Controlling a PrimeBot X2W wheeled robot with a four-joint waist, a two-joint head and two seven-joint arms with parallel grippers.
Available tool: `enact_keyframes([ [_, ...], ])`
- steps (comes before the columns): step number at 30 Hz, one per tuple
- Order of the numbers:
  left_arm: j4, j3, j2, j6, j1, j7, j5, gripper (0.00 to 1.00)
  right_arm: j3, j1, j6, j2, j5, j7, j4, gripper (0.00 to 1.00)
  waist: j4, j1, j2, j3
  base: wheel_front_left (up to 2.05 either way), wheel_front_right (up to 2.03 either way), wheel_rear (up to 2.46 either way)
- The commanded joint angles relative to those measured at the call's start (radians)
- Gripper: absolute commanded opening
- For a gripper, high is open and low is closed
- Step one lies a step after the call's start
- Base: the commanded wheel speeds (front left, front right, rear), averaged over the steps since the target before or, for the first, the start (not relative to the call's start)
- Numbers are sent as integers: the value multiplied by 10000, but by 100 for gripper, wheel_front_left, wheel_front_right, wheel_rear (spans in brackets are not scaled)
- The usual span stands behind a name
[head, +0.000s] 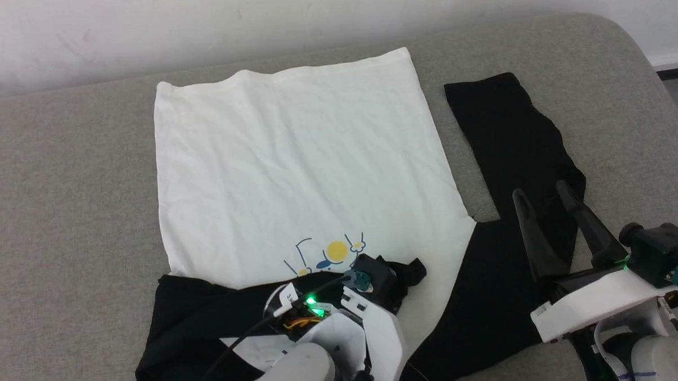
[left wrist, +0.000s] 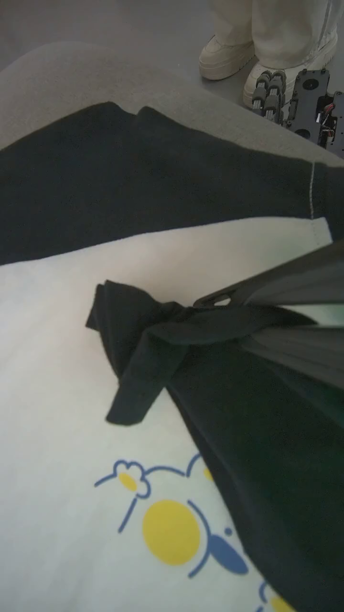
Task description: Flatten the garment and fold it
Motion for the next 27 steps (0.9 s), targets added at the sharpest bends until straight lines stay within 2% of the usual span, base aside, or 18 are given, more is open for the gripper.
enact_keyframes([
  [1, 236, -45, -173, -192, -79, -231, -73, 62, 3, 68, -19, -10, 61, -51, 35, 100, 1, -1, -1, -2, 0, 0, 0],
  [2, 338, -40, -240, -277, -59, -346, -173, 100, -2, 79, -19, -9, 62, -46, 48, 100, 16, -1, -1, -8, 0, 0, 0],
  [7, -23, 644, -521, -661, 133, -1587, -1110, 100, 21, 103, -19, -67, 61, 25, 56, 100, 120, -1, -1, -64, 0, 0, 0],
  [9, -356, 1123, -444, -612, 246, -2206, -1354, 100, -77, 121, -19, -93, 78, 31, 16, 100, 197, -1, -1, -75, 0, 0, 0],
  [12, -877, 1853, 31, -286, 456, -3055, -1325, 100, -289, 145, -19, -160, 83, 41, -41, 100, 335, -1, -1, -39, 0, 0, 0],
  [21, -2046, 4600, 1542, 1285, 1523, -6278, -800, 100, -1354, -754, -19, -405, -113, 298, 205, 100, 768, -1, -1, 360, 0, 0, 0],
  [27, -2480, 5626, 1913, 1690, 2053, -6958, -243, 100, -2344, -2422, -19, -694, -287, 1092, 1548, 100, 1114, -1, -1, 904, 0, 0, 0],
])
